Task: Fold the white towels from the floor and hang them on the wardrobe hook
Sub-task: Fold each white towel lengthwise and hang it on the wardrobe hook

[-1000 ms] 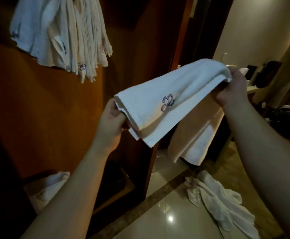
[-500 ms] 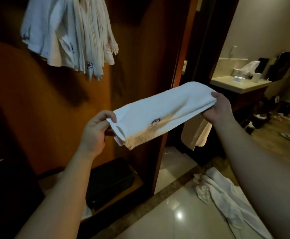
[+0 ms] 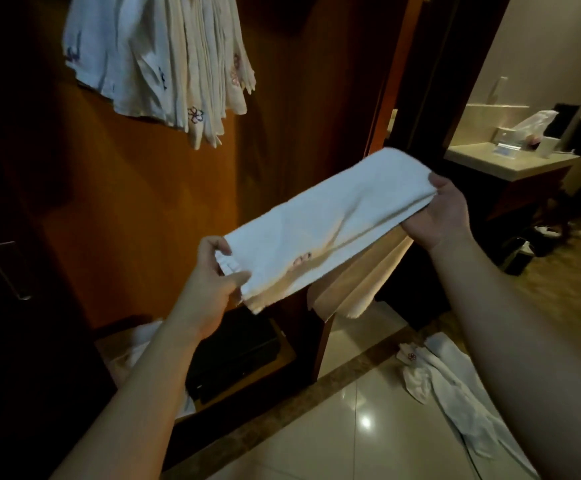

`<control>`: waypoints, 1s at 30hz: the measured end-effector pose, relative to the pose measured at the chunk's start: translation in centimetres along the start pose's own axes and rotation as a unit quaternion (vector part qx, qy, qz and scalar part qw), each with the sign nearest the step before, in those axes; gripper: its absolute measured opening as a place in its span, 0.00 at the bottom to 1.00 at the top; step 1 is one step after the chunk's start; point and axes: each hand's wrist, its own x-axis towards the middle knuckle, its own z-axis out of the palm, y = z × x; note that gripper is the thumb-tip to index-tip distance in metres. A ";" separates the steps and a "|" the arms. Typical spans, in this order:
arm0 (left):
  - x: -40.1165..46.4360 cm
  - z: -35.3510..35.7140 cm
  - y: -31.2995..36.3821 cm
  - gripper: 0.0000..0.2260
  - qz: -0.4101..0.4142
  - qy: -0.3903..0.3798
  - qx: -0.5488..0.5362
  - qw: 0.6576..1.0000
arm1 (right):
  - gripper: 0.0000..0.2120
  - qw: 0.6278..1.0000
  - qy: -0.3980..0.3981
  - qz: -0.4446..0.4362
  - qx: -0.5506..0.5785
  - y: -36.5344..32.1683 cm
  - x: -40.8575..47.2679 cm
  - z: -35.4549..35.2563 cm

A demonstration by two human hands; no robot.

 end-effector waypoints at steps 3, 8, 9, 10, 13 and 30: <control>0.1 0.1 -1.8 0.29 -0.055 0.027 -0.077 0.995 | 0.21 0.999 0.043 0.013 -0.005 1.5 0.1 -0.5; 0.3 1.0 -4.8 0.32 -0.097 0.053 -0.200 0.974 | 0.16 0.998 0.049 0.010 -0.022 2.5 0.6 -0.1; 0.3 1.1 -5.6 0.32 -0.107 0.059 -0.221 0.967 | 0.16 0.998 0.049 0.009 -0.024 2.7 0.7 0.2; 0.3 1.3 -6.3 0.32 -0.118 0.068 -0.234 0.962 | 0.16 0.998 0.049 0.009 -0.026 2.9 0.8 0.5; 0.8 1.8 -8.3 0.31 -0.146 0.090 -0.214 0.962 | 0.20 0.999 0.041 0.000 -0.031 3.3 1.2 1.6; 3.9 12.8 4.2 0.25 0.052 0.051 -0.025 0.997 | 0.17 0.922 -0.213 -0.070 -0.315 1.6 4.1 11.7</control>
